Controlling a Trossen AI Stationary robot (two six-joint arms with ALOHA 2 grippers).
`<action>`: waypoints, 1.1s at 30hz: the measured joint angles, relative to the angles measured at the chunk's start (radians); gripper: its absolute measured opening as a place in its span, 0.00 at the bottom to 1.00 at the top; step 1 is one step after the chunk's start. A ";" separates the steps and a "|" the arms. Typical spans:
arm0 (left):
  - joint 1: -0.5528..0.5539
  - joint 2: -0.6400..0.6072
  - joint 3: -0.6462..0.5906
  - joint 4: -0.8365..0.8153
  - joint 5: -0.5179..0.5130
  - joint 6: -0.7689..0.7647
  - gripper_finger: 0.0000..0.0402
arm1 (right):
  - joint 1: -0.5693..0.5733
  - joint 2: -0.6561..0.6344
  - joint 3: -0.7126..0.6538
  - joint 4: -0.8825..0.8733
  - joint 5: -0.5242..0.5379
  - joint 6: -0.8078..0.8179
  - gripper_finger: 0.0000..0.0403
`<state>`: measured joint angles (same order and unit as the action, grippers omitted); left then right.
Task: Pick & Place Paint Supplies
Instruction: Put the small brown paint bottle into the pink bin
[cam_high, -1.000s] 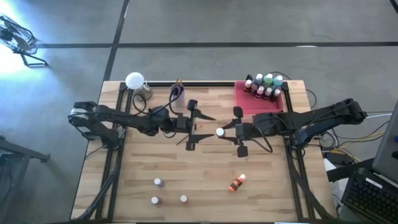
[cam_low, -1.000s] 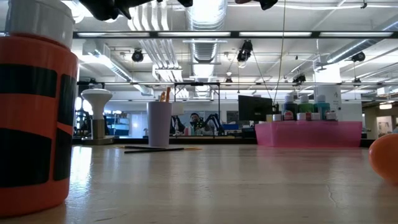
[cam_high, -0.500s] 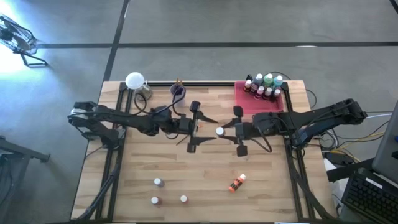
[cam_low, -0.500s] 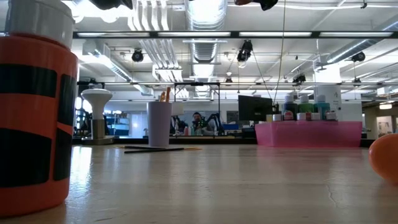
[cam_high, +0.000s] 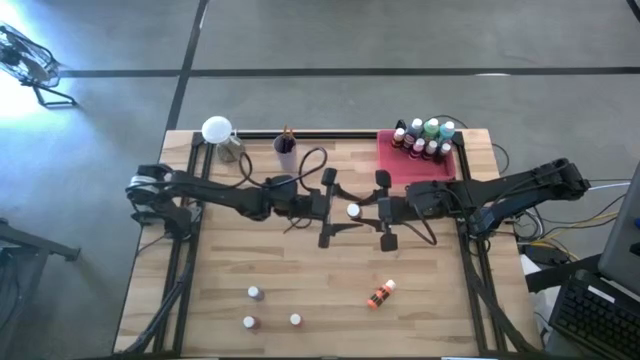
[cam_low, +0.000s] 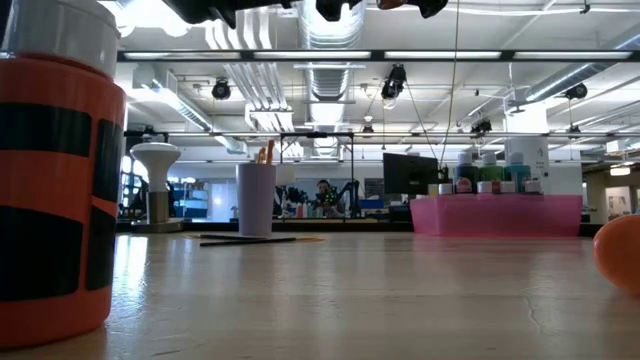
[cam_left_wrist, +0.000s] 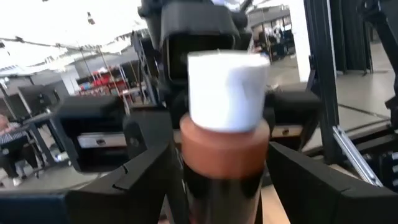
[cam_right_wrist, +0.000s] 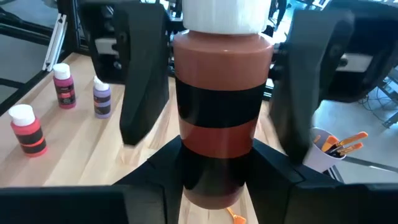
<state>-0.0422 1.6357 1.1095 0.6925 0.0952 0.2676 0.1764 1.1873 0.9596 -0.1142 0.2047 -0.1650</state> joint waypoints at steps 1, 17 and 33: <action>0.000 0.003 0.000 0.015 0.000 0.000 0.66 | 0.000 0.000 0.000 -0.001 0.000 -0.002 0.33; 0.001 0.009 0.006 0.055 0.000 -0.004 0.60 | 0.000 0.000 0.000 -0.001 -0.003 -0.012 0.33; 0.000 0.009 0.008 0.054 0.000 -0.014 0.42 | -0.001 0.000 0.000 0.000 -0.002 -0.017 0.34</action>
<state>-0.0422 1.6447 1.1179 0.7464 0.0956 0.2539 0.1757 1.1873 0.9592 -0.1137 0.2024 -0.1824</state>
